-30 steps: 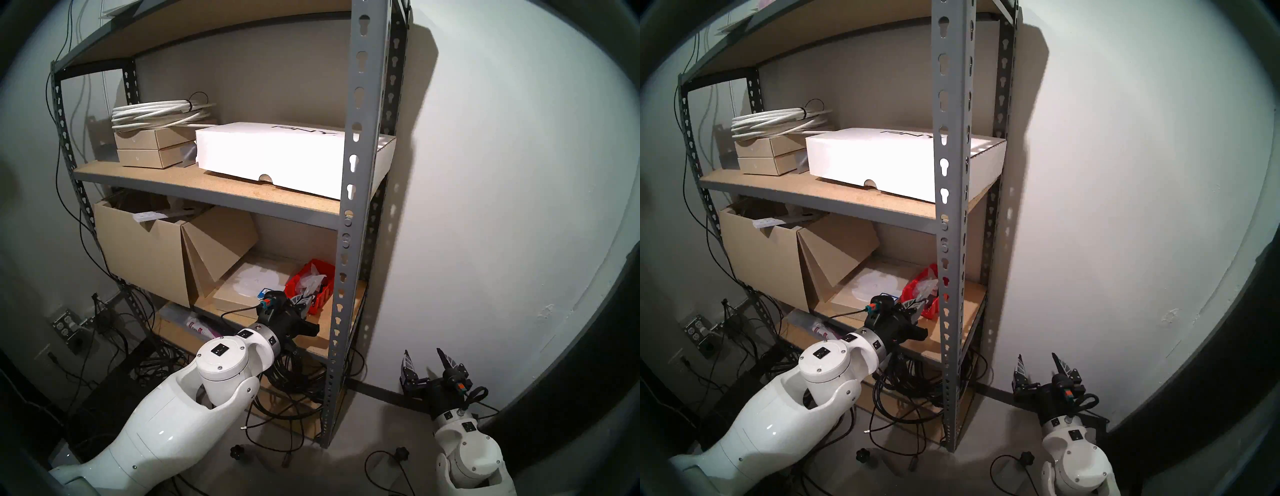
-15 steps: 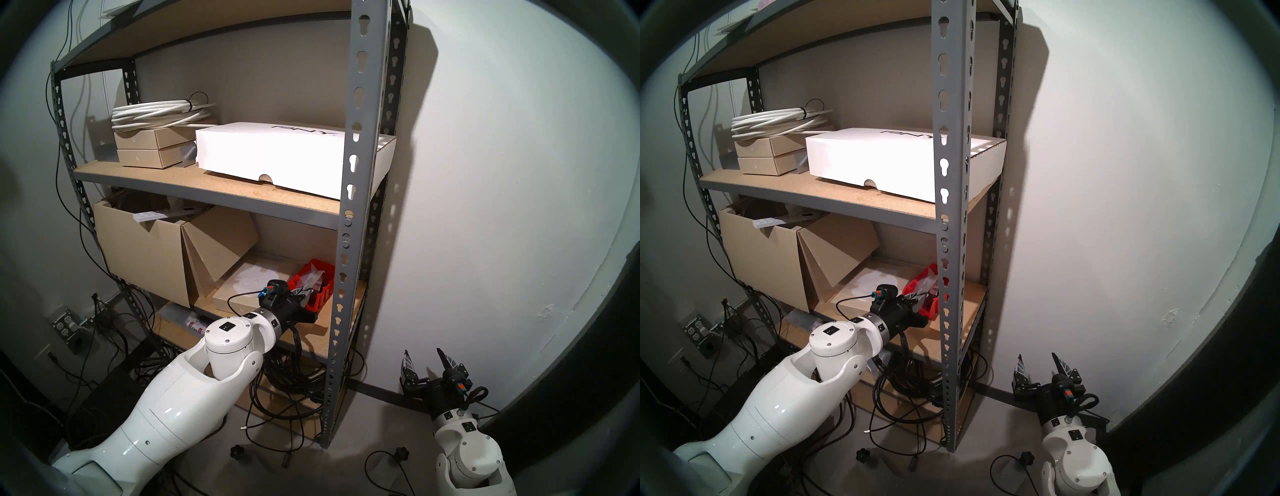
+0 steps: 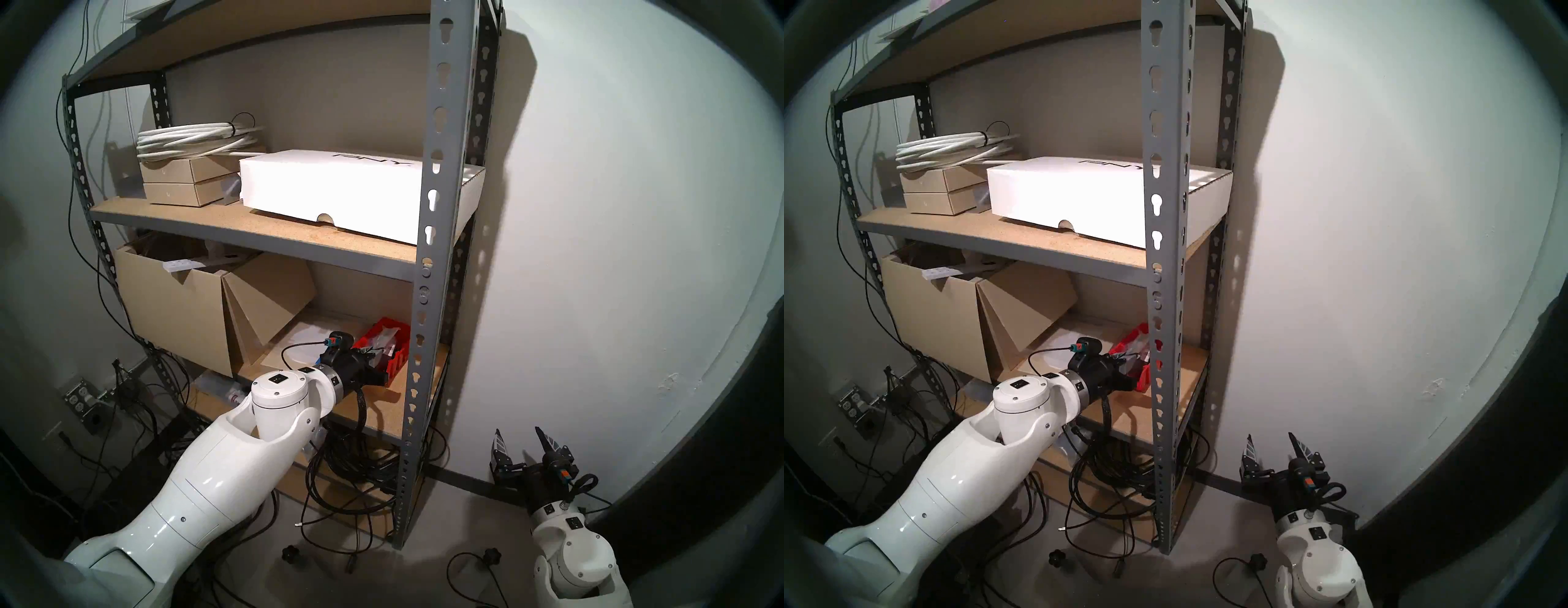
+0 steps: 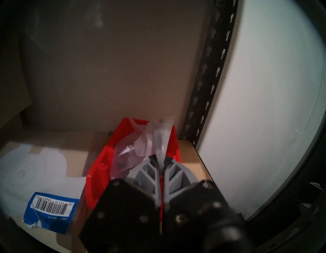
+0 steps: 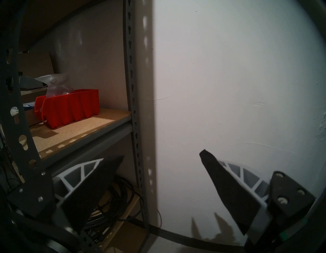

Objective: Organize the rack shelf by putting things into a case

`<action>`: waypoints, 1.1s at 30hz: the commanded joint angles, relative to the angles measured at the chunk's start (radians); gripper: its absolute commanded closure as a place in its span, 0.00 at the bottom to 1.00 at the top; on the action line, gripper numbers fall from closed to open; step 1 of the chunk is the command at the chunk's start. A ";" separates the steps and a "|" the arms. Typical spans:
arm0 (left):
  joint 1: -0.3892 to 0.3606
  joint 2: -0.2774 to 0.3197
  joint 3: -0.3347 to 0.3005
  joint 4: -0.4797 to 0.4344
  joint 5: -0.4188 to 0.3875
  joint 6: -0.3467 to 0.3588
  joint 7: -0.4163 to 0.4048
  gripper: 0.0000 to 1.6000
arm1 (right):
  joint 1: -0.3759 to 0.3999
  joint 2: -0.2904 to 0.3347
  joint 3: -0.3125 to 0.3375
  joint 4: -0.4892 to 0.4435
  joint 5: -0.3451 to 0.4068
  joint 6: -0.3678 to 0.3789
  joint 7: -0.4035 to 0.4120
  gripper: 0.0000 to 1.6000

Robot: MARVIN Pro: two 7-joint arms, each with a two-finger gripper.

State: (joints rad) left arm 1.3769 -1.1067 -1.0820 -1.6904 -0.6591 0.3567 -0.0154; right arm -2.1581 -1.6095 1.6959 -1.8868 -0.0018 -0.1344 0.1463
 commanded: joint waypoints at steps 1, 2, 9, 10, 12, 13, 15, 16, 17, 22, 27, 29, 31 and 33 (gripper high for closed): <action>-0.053 -0.015 0.009 -0.001 0.007 0.021 -0.005 1.00 | 0.001 0.000 0.000 -0.021 0.000 -0.002 0.000 0.00; -0.056 -0.017 0.010 0.003 0.008 0.022 -0.006 1.00 | 0.001 0.000 0.000 -0.021 0.000 -0.002 0.000 0.00; -0.083 -0.035 0.022 0.029 0.008 0.063 0.003 1.00 | 0.001 0.000 0.000 -0.021 0.000 -0.002 0.000 0.00; -0.084 -0.037 0.024 0.035 0.010 0.063 0.003 1.00 | 0.001 0.000 0.000 -0.021 0.000 -0.002 0.000 0.00; -0.083 -0.039 0.025 0.040 0.012 0.065 0.005 1.00 | 0.001 0.000 0.000 -0.021 0.000 -0.002 0.000 0.00; -0.082 -0.041 0.025 0.042 0.015 0.068 0.013 1.00 | 0.001 0.000 0.000 -0.021 0.000 -0.002 0.000 0.00; -0.084 -0.044 0.026 0.052 0.017 0.066 0.014 1.00 | 0.001 0.000 0.000 -0.021 0.000 -0.002 0.000 0.00; -0.086 -0.045 0.027 0.057 0.020 0.066 0.015 1.00 | 0.001 0.000 0.000 -0.021 0.000 -0.002 0.000 0.00; -0.089 -0.045 0.029 0.061 0.022 0.065 0.015 1.00 | 0.001 0.000 0.000 -0.021 0.000 -0.002 0.000 0.00; -0.096 -0.052 0.032 0.071 0.026 0.065 0.013 0.97 | 0.001 0.000 0.000 -0.021 0.000 -0.002 0.000 0.00; -0.091 -0.055 0.033 0.068 0.031 0.059 0.013 0.58 | 0.001 0.000 0.000 -0.021 0.000 -0.002 0.000 0.00; -0.082 -0.054 0.028 0.061 0.029 0.052 0.013 0.56 | 0.001 0.000 0.000 -0.021 0.000 -0.002 0.000 0.00; -0.077 -0.052 0.024 0.055 0.026 0.049 0.012 0.53 | 0.001 0.000 0.000 -0.021 0.000 -0.002 0.000 0.00; -0.074 -0.051 0.019 0.050 0.024 0.048 0.017 0.53 | 0.001 0.000 0.000 -0.021 0.000 -0.002 0.000 0.00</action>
State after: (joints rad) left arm 1.3047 -1.1533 -1.0469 -1.6095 -0.6239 0.4237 0.0048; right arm -2.1581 -1.6095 1.6959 -1.8869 -0.0018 -0.1343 0.1463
